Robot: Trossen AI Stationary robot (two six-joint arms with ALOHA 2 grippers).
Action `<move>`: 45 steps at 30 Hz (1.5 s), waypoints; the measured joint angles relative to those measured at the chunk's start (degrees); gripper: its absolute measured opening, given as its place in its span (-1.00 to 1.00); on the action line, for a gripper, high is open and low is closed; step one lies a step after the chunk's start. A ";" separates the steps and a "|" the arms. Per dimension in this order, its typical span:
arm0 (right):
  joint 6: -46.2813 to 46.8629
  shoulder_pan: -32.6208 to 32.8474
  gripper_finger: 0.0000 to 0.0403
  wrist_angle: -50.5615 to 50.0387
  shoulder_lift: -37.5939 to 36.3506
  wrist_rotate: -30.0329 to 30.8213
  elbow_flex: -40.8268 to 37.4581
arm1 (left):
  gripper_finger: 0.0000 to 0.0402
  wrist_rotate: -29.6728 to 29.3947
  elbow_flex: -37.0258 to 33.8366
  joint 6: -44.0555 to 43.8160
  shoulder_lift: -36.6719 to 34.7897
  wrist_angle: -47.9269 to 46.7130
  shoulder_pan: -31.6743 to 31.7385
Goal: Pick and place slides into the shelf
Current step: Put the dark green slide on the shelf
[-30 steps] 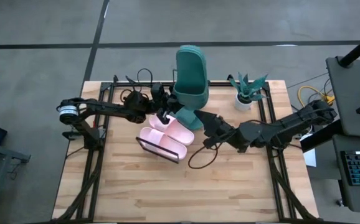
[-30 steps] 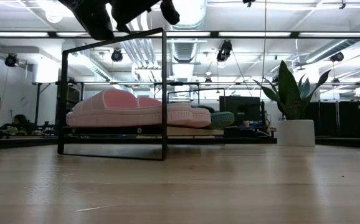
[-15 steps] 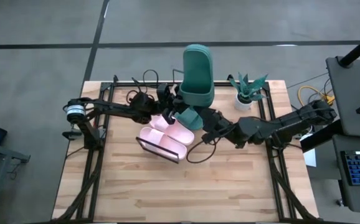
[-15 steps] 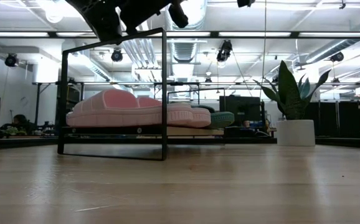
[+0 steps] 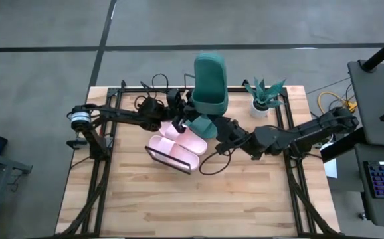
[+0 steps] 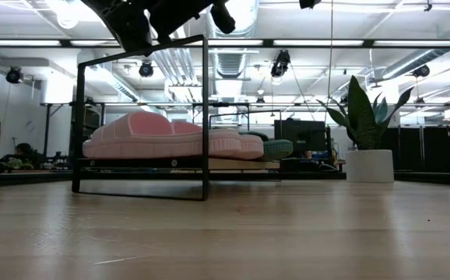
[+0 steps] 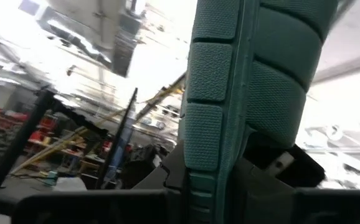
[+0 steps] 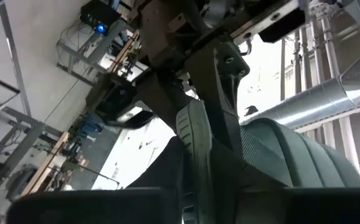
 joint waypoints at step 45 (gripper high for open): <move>77.85 3.51 -0.86 -41.03 -26.18 -43.21 0.63 | 0.46 0.71 -11.51 70.05 -37.71 -58.35 0.83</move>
